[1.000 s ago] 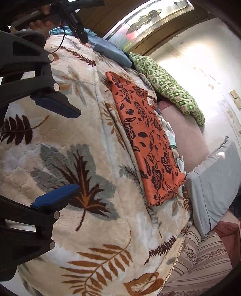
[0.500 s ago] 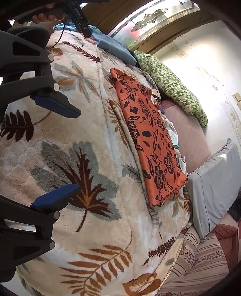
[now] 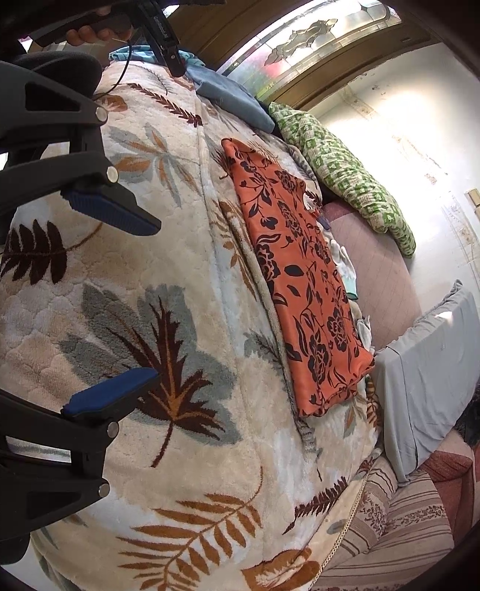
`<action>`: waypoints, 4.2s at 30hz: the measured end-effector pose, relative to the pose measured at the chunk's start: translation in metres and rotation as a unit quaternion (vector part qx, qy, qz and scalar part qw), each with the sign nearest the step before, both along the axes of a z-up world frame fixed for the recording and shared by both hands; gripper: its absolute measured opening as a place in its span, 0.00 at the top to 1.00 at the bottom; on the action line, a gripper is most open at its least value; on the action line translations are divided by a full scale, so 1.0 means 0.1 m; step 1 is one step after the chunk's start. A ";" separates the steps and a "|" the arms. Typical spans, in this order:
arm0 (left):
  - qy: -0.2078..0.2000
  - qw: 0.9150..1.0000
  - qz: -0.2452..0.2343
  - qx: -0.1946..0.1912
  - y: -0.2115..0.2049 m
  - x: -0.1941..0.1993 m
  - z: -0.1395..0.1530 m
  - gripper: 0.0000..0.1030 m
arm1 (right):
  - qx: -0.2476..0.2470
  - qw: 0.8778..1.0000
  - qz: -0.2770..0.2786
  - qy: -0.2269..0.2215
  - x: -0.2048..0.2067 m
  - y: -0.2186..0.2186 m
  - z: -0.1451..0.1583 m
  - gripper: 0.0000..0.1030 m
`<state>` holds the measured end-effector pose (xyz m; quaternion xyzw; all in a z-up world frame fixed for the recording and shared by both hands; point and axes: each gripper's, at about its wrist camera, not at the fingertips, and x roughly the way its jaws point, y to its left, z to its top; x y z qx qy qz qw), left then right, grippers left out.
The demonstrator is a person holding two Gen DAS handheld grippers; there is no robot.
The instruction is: Fold small clothes
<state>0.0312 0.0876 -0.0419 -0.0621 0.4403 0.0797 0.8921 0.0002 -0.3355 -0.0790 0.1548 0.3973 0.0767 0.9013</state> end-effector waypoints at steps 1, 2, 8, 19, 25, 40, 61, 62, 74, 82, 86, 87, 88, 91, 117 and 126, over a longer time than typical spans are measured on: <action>0.002 1.000 -0.001 0.001 -0.01 0.01 -0.01 0.16 | 0.000 1.000 -0.001 0.000 0.00 0.00 0.00 0.25; 0.003 1.000 -0.003 0.000 -0.01 0.01 -0.02 0.16 | 0.001 1.000 -0.002 0.000 0.00 0.00 0.00 0.25; 0.013 1.000 -0.013 -0.013 -0.04 0.07 -0.13 0.16 | 0.011 1.000 -0.006 0.002 0.00 0.00 -0.01 0.25; 0.023 1.000 0.000 -0.015 0.08 0.19 -0.30 0.16 | 0.055 0.998 -0.020 0.016 0.10 -0.14 0.00 0.25; 0.023 1.000 0.003 -0.015 0.24 0.44 -0.29 0.16 | 0.085 0.995 -0.034 0.025 0.58 -0.50 0.18 0.25; 0.059 0.981 0.017 -0.187 0.57 2.38 -0.62 0.16 | 0.172 0.974 -0.090 0.116 2.53 -1.59 -0.19 0.25; 0.126 0.981 -0.035 -0.146 0.06 2.98 -0.94 0.72 | 0.118 0.976 -0.005 0.182 3.08 -1.07 -0.44 0.62; 0.131 0.978 -0.039 -0.160 0.06 3.00 -0.94 0.80 | 0.117 0.975 -0.007 0.190 3.10 -1.06 -0.46 0.64; 0.108 0.983 -0.064 -0.138 -0.01 2.94 -0.23 0.83 | 0.156 0.973 -0.003 0.168 2.99 -1.06 0.05 0.78; 0.078 0.985 -0.092 -0.127 0.09 1.86 0.31 0.83 | 0.152 0.977 0.023 0.146 2.10 -1.04 0.59 0.79; 0.116 0.979 -0.084 -0.143 0.17 1.28 -0.13 0.81 | 0.153 0.971 0.012 0.183 1.31 -1.12 0.21 0.79; 0.130 0.978 -0.074 -0.145 0.20 1.20 -0.30 0.79 | 0.151 0.969 0.002 0.194 1.18 -1.15 0.06 0.78; 0.135 0.979 -0.063 -0.142 0.22 1.14 -0.43 0.77 | 0.163 0.966 -0.009 0.200 1.06 -1.19 -0.10 0.77; 0.162 0.978 -0.027 -0.125 0.31 1.11 -0.73 0.49 | 0.148 0.964 -0.030 0.220 0.96 -1.23 -0.36 0.48; 0.010 0.996 -0.005 -0.089 0.51 0.58 -0.05 0.31 | -0.069 0.989 -0.019 0.130 1.61 -0.87 0.24 0.94; 0.037 0.996 -0.054 -0.066 0.11 0.77 -0.36 0.29 | -0.078 0.981 -0.049 0.170 1.61 -1.02 -0.15 0.93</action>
